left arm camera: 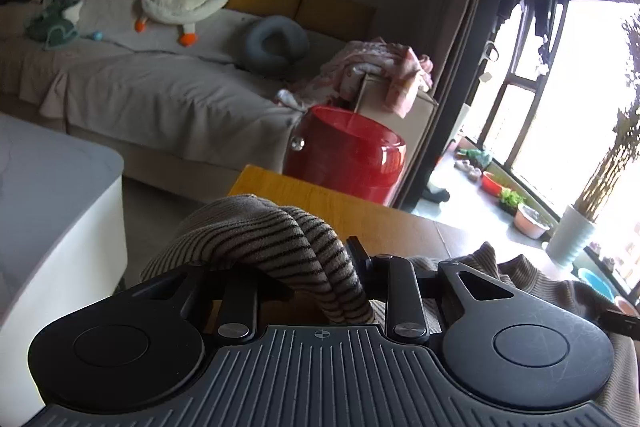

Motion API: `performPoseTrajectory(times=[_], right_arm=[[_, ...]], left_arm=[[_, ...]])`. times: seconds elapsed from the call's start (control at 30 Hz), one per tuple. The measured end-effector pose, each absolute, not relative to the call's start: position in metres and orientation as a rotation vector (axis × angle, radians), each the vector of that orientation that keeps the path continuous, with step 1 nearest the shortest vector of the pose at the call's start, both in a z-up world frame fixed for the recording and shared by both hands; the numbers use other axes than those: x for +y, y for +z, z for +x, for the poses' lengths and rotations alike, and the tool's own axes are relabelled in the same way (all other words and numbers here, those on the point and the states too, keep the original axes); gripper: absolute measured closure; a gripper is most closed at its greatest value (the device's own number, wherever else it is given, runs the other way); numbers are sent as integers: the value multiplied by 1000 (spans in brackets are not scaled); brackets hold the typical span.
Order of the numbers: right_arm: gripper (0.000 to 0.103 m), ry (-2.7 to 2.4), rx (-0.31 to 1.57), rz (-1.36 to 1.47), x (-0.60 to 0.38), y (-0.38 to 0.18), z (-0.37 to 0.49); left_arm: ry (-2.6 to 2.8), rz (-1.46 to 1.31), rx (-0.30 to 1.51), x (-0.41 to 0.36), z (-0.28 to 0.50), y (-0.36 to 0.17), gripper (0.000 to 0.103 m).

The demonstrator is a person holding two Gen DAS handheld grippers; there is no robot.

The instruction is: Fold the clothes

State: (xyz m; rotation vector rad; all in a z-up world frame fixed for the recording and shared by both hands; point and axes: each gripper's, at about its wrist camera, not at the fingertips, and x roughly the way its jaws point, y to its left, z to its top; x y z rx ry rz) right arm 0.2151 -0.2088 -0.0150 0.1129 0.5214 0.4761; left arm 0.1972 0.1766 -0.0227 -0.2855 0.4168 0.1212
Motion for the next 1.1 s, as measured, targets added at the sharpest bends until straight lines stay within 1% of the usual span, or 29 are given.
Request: performPoseTrajectory(times=[0.07,0.17,0.3,0.37,0.5,0.63,0.7,0.73,0.77,0.8,0.83,0.87,0.9,0.93,1.0,1.07,1.1], right_arm=[[60,489,483,143,-219,-23,202],[52,495,438,245,-239,-33,194],[48,456,427,398,-264,-42,196],[40,456,419,465,-275,-44,199],[39,453,414,507,-282,-46,199],[36,448,397,502,-281,-44,195],[35,439,416,516,-282,-46,197],[35,434,426,523,-282,-47,198],[35,430,433,529,-282,-48,199],[35,427,436,533,-283,-48,200],[35,424,436,537,-282,-49,200],[35,421,437,539,-282,-49,200],[35,419,437,540,-282,-50,201],[34,417,438,541,-282,-50,201],[33,414,441,541,-282,-51,201],[33,413,441,540,-282,-51,200],[33,413,441,539,-282,-51,200]], left_arm=[[114,-200,405,159,198,-11,79],[84,-85,381,128,201,7,81],[44,18,361,88,210,28,81],[21,57,353,68,214,31,81],[-56,119,379,28,227,25,80],[-144,165,415,-9,240,12,76],[-187,185,432,-26,246,5,65],[-205,194,440,-32,247,0,54],[-223,204,448,-38,248,-5,48],[-242,227,454,-44,247,-11,47],[-260,251,459,-50,246,-16,43],[-280,273,465,-54,244,-21,36],[-304,289,473,-58,243,-25,33],[-329,301,479,-60,241,-28,30],[-370,328,489,-65,236,-33,29],[-385,337,498,-66,231,-37,21],[-382,327,506,-64,228,-38,20]])
